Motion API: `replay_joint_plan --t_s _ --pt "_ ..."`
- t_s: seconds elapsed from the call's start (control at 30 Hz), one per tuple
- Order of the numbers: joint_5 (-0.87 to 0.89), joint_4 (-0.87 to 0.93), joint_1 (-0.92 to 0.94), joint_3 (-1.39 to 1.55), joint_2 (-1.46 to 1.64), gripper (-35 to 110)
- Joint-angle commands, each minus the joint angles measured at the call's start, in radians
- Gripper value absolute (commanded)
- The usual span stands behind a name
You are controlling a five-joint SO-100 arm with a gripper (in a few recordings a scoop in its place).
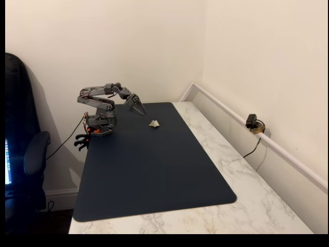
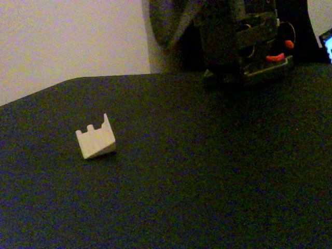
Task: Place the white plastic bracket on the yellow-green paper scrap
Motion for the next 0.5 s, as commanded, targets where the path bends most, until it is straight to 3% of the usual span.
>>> replay_joint_plan --t_s 0.0,0.47 --pt "-0.044 0.015 0.005 0.069 0.110 0" --pt "-0.147 0.100 0.023 0.222 0.348 0"
